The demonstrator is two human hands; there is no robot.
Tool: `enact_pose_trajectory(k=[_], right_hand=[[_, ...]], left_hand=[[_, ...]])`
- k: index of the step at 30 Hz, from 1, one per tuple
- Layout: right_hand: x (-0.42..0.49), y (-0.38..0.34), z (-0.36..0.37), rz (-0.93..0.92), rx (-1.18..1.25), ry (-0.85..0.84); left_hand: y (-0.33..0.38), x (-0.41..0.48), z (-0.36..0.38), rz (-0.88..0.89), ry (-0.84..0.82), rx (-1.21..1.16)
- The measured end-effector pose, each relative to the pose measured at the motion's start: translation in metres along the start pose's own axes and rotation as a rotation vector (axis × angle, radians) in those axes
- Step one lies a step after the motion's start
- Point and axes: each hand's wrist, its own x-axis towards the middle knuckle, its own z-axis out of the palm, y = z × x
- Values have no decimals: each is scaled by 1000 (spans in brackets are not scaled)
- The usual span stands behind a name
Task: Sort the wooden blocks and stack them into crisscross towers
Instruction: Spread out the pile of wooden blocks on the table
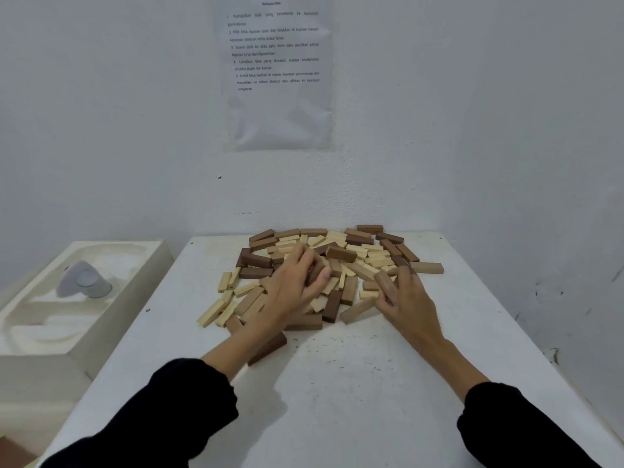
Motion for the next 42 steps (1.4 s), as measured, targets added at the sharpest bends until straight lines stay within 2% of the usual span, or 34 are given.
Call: enact_pose_trajectory(k=[2,6,14,16,19,21,23,24,26,28,29,32,34,38,40,42], right_hand=[[20,1,5,42,10,33],[69,-1,19,-11,43,1],[121,5,68,-105,56,-215],[120,9,72,-112,18,-188],[111,14,68,-170,-195,-52],[99,12,60,-174,-184,66],[83,10,52,-260,-115,123],[73,8,48,-334,-88,78],[53,4,45,-443,-69,-173],[36,-1,47,-427,-106,-480],[32,-3,49,-423,-156,-570],[28,-8,50,-441,-294,-643],[25,-8,50,-404,-295,-597],[13,-3,58,-389,-223,-319],[10,-3,61,-390,-204,-243],[10,-7,58,-369,-183,-213]], left_hand=[[-14,23,-5,40,-9,108],[-48,61,-2,90,-95,234],[-103,73,33,105,-243,399],[-107,72,36,49,-254,407],[-103,72,26,-42,-218,378],[-96,65,11,-102,-188,263],[-88,47,-8,-139,-196,148],[-85,34,-18,-149,-223,116],[-83,5,-39,-130,-312,129],[-85,-20,-62,-136,-414,158],[-84,-29,-73,-173,-456,154],[-81,-52,-103,-252,-558,215],[-82,-66,-117,-304,-635,290],[-82,-89,-123,-475,-786,301],[-74,-95,-116,-485,-843,297],[-65,-97,-112,-477,-822,270]])
